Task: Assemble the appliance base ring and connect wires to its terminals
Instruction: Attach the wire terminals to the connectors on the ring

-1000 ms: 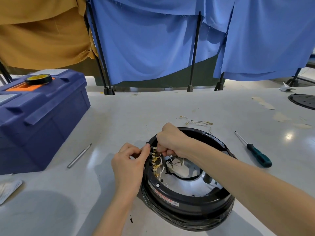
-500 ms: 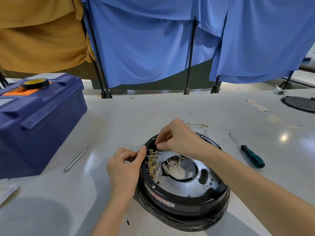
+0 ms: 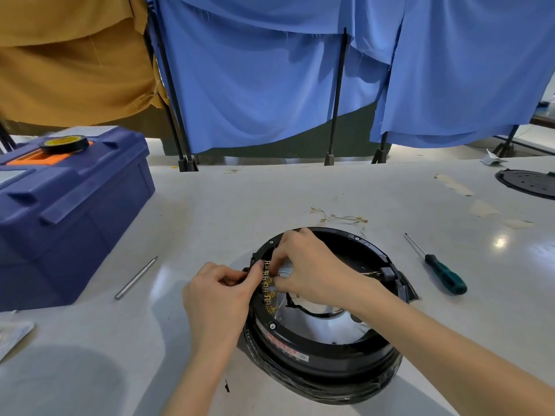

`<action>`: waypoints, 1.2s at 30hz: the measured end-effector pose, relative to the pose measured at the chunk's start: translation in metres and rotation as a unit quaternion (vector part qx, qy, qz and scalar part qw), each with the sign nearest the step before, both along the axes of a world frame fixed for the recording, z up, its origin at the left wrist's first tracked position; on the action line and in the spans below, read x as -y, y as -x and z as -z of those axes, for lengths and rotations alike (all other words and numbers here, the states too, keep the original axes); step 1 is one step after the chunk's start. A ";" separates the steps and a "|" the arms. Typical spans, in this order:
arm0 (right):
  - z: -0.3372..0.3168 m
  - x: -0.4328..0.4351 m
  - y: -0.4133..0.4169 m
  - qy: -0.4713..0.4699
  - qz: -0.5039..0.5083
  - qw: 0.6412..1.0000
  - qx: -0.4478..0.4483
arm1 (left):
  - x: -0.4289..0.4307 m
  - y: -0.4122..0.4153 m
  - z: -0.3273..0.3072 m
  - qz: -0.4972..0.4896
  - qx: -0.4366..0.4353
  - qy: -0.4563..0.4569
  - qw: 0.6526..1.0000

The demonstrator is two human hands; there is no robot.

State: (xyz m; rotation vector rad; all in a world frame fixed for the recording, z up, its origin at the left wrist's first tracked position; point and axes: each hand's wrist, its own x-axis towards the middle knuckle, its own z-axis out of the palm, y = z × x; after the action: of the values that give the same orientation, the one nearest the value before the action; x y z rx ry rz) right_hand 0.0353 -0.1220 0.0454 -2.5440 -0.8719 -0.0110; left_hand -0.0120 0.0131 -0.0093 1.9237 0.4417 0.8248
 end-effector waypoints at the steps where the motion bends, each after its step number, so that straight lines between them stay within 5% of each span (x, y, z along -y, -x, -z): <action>1: 0.001 0.000 0.000 0.001 -0.002 1.000 -0.001 | 0.000 0.000 0.000 0.001 0.003 -0.004 1.000; 36: -0.002 0.001 -0.007 0.050 -0.036 0.998 0.029 | -0.001 -0.002 0.004 0.018 0.036 -0.027 0.999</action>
State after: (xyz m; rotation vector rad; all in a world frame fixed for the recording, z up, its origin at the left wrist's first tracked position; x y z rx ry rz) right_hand 0.0422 -0.1226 0.0479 -2.6135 -1.0101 -0.0205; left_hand -0.0105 0.0144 -0.0131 1.9393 0.3431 0.8872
